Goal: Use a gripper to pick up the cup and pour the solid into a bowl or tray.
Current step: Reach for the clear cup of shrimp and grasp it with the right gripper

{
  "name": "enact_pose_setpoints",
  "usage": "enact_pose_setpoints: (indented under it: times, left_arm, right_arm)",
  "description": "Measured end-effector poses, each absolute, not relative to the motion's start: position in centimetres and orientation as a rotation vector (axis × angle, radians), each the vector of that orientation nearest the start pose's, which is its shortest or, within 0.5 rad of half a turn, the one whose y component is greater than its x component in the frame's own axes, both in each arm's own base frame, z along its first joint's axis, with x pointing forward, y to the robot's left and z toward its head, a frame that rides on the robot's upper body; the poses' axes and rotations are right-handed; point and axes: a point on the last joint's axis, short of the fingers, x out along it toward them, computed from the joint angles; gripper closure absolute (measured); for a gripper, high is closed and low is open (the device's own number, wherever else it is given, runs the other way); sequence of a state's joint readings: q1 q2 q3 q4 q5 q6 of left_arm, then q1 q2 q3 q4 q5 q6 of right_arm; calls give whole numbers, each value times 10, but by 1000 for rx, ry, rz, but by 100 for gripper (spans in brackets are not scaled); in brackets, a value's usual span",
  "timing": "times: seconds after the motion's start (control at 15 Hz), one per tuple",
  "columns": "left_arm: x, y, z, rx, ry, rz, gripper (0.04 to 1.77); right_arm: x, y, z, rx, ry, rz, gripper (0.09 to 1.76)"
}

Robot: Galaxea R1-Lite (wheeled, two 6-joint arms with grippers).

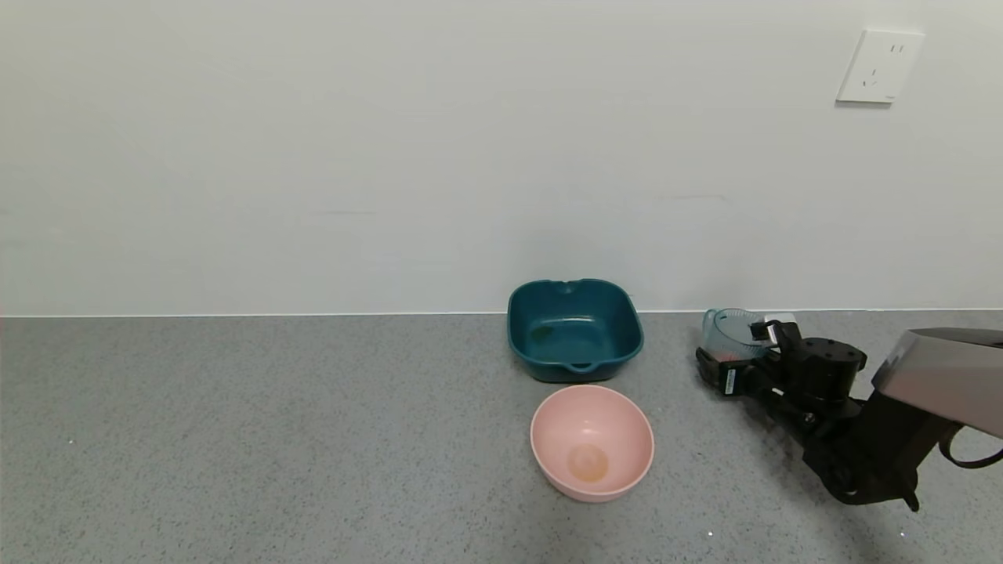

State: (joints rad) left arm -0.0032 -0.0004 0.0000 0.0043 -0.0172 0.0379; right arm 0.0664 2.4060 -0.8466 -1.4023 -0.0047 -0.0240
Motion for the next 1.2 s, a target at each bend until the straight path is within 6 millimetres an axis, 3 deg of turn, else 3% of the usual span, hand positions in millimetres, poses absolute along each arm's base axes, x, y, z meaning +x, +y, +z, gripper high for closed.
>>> enact_pose_setpoints:
  times: [0.4, 0.47, 0.6, 1.2]
  left_arm:
    - [-23, 0, 75, 38, 3, -20, 9]
    - [-23, 0, 75, 38, 3, -20, 9]
    - [-23, 0, 75, 38, 4, -21, 9]
    - [-23, 0, 75, 38, 3, -21, 9]
  right_arm:
    - [409, 26, 13, -29, 131, 60, 14]
    - [409, 26, 13, -29, 130, 60, 33]
    - [410, 26, 13, -28, 127, 60, 46]
    - [410, 27, 14, -29, 130, 62, 47]
